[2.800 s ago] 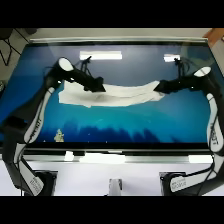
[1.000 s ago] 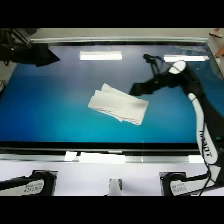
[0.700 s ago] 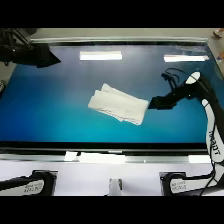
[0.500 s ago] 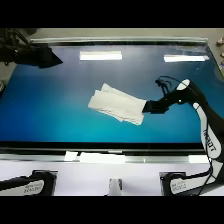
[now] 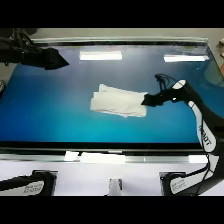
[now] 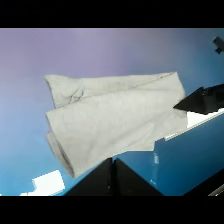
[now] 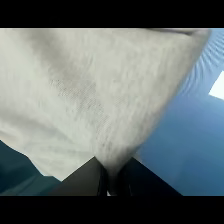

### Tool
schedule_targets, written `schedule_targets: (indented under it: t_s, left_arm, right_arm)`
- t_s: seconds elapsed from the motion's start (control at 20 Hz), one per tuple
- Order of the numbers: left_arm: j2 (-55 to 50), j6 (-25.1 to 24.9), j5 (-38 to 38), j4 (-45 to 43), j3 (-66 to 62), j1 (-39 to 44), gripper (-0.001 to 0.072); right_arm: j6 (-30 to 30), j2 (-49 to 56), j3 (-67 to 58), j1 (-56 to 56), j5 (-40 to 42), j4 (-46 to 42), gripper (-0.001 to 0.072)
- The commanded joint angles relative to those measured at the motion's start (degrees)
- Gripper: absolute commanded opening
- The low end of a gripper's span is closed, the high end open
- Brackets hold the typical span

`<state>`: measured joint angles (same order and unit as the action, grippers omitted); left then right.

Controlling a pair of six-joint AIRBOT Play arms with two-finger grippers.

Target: Fold the shirts.

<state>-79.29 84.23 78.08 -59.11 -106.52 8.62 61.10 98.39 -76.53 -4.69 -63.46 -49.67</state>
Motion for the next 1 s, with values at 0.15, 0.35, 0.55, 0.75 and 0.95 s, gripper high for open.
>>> schedule_targets:
  t_s: [0.15, 0.35, 0.55, 0.75, 0.95]
  left_arm:
    - [-0.02, 1.09, 0.02, -0.02, 0.02, 0.35, 0.0033]
    - [-0.07, 1.11, -0.02, -0.02, 0.02, 0.44, 0.0033]
    - [-0.07, 1.16, -0.04, 0.0, 0.02, 0.46, 0.0033]
    - [-0.07, 2.01, -0.04, -0.02, 0.02, 0.46, 0.0033]
    - [-0.07, 1.99, -0.04, -0.02, 0.02, 0.46, 0.0033]
  right_arm:
    - [-3.72, -4.63, -10.29, -23.5, -7.21, -0.24, 0.0038]
    - [-5.35, -9.22, -10.27, -43.19, -11.96, -4.04, 0.0039]
    - [-5.53, -9.49, -9.88, -58.86, -19.74, -9.6, 0.0039]
    - [-4.04, -10.47, -5.62, -65.99, -22.47, -14.82, 0.0039]
    - [-3.45, -12.02, 0.57, -66.16, -21.81, -17.07, 0.0039]
